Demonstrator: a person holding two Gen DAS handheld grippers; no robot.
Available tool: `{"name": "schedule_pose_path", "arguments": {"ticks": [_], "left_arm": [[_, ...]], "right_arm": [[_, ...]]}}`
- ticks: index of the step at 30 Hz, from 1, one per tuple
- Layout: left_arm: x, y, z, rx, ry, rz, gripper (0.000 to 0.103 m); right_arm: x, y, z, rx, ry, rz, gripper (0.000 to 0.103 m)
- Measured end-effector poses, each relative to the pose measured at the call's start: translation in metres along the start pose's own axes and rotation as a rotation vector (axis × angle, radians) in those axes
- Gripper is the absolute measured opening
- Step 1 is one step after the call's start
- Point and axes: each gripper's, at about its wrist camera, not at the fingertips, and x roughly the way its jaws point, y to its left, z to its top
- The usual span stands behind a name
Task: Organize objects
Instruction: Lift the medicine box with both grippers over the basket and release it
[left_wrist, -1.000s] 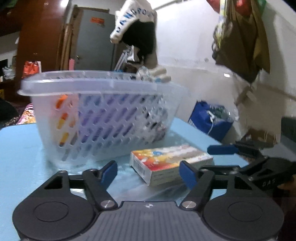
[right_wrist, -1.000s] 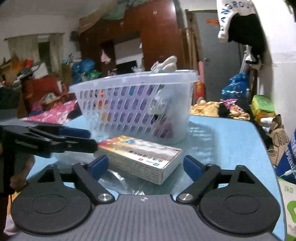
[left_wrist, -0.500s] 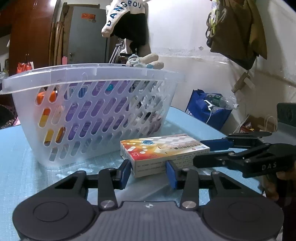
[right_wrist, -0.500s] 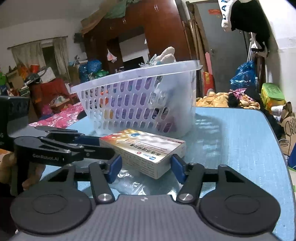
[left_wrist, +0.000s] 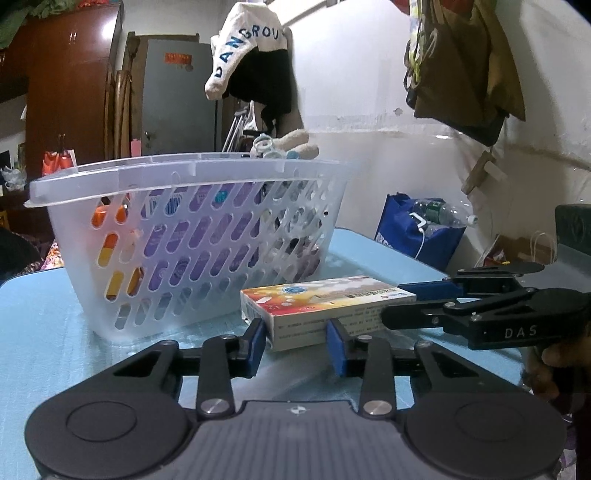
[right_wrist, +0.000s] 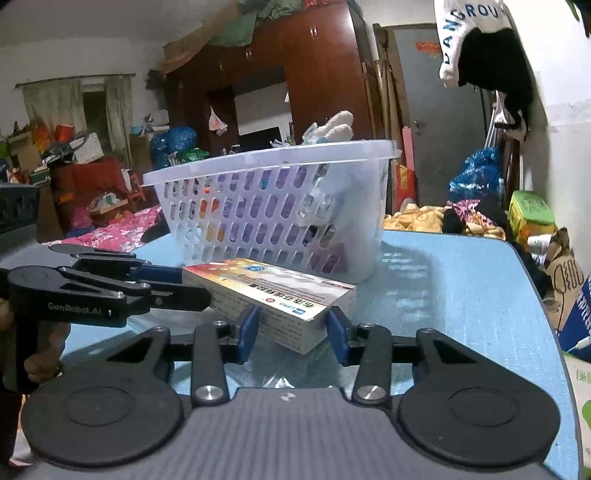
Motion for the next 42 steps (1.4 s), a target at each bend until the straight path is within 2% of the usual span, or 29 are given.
{"name": "schedule_pose_path", "arguments": {"ticks": [8,13,16,21,25,28,34,39,42], "left_arm": [[-0.035,-0.012,0.001,0.036,-0.121,0.03,0.04],[-0.068,-0.021,0.016,0.066,-0.2,0.059,0.04],[-0.084,-0.022,0.036,0.102,-0.245,0.098,0.04],[-0.098,-0.003,0.089,0.128,-0.303,0.164,0.038],[-0.075,0.029,0.133,0.125,-0.246,0.198,0.038],[-0.042,0.06,0.149,0.073,-0.17,0.21,0.038],[0.009,0.095,0.15,0.01,-0.065,0.237,0.038],[0.023,0.107,0.151,-0.03,-0.047,0.265,0.04],[0.028,0.111,0.149,-0.035,-0.035,0.294,0.042]], "right_arm": [[-0.02,0.025,0.01,-0.056,-0.064,-0.012,0.045],[-0.037,0.047,0.03,-0.111,-0.125,-0.023,0.045],[-0.042,0.06,0.056,-0.163,-0.159,-0.023,0.045],[-0.025,0.068,0.12,-0.217,-0.187,0.004,0.045],[0.013,0.064,0.165,-0.214,-0.161,0.018,0.045],[0.059,0.056,0.184,-0.184,-0.104,0.025,0.045],[0.125,0.048,0.18,-0.164,0.018,0.0,0.045],[0.136,0.045,0.176,-0.143,0.039,-0.015,0.045],[0.136,0.049,0.176,-0.166,0.038,-0.069,0.049]]}}
